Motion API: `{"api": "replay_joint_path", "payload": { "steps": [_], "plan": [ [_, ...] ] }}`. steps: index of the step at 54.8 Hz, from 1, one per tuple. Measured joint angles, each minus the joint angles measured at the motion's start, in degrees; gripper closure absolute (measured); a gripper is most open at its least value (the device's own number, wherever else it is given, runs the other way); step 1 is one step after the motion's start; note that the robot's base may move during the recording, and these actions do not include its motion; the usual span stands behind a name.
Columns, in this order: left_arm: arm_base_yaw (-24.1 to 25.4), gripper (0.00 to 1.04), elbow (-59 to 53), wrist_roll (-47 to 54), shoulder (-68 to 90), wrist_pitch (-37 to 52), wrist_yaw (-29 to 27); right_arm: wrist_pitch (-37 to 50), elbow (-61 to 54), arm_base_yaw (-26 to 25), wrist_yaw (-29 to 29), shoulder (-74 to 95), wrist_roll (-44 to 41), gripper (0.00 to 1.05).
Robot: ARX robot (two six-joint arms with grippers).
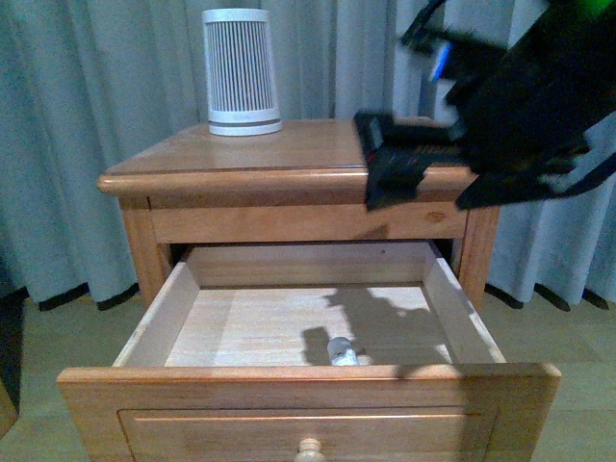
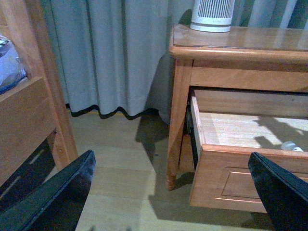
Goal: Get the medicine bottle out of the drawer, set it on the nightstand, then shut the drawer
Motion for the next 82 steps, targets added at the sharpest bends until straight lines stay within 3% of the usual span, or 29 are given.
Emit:
{"api": "replay_joint_path", "payload": {
  "steps": [10,22,65,82],
  "plan": [
    [0.0,0.06,0.0,0.02,0.0,0.0,0.0,-2.86,8.55,4.87,4.09,11.93,-0.31,0.07],
    [0.0,0.06,0.0,0.02,0.02,0.0,0.0,-3.39,12.17,5.4,7.15,18.97,0.02,0.07],
    [0.0,0.06,0.0,0.02,0.0,-0.02,0.0,-3.19,17.97,3.96,5.01,30.8,7.34,0.07],
    [0.0,0.06,0.0,0.02,0.0,0.0,0.0,-3.28,18.64,4.11,4.48,31.52,8.39,0.49]
  ]
}}
